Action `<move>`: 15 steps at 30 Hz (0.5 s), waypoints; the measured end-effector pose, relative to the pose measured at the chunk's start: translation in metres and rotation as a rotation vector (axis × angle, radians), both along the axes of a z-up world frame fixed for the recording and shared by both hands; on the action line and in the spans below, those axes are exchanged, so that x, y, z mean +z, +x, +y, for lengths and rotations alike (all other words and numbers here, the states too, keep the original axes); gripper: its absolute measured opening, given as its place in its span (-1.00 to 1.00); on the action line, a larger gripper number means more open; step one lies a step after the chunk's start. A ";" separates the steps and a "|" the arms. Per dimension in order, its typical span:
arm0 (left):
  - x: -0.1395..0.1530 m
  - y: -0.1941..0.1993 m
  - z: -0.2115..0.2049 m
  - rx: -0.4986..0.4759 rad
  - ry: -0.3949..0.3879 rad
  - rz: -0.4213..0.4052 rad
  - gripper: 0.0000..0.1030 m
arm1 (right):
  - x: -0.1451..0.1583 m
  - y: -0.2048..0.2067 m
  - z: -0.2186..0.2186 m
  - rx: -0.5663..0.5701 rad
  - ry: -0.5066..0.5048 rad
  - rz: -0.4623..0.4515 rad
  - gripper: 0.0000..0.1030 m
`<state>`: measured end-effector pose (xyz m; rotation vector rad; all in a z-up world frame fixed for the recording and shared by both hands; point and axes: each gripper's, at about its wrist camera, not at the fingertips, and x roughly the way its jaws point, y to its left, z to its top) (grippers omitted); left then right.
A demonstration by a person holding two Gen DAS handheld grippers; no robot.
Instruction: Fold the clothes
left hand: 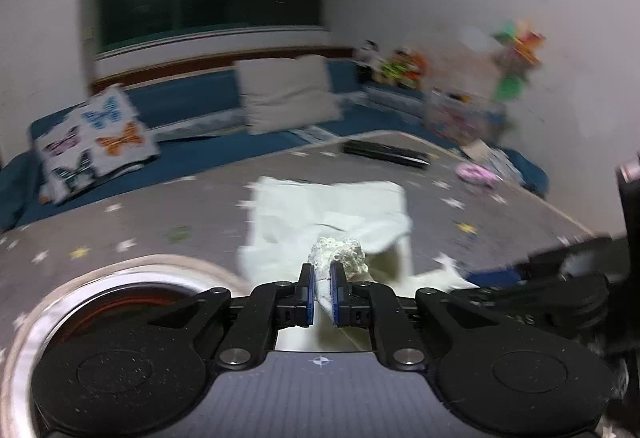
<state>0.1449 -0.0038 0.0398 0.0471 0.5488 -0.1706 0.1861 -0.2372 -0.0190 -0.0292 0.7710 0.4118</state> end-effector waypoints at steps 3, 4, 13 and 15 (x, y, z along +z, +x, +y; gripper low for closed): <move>0.007 -0.011 0.024 0.065 -0.019 -0.020 -0.83 | 0.000 -0.002 0.005 0.000 0.004 -0.004 -0.83; 0.008 -0.014 0.031 0.087 -0.022 -0.025 -0.84 | 0.000 -0.004 0.005 -0.005 0.003 -0.009 -0.87; 0.008 -0.057 0.093 0.240 -0.045 -0.002 -0.84 | 0.025 -0.031 -0.010 -0.035 0.035 -0.092 -0.90; 0.004 -0.068 0.097 0.251 -0.042 0.010 -0.84 | 0.030 -0.039 -0.014 -0.036 0.032 -0.102 -0.90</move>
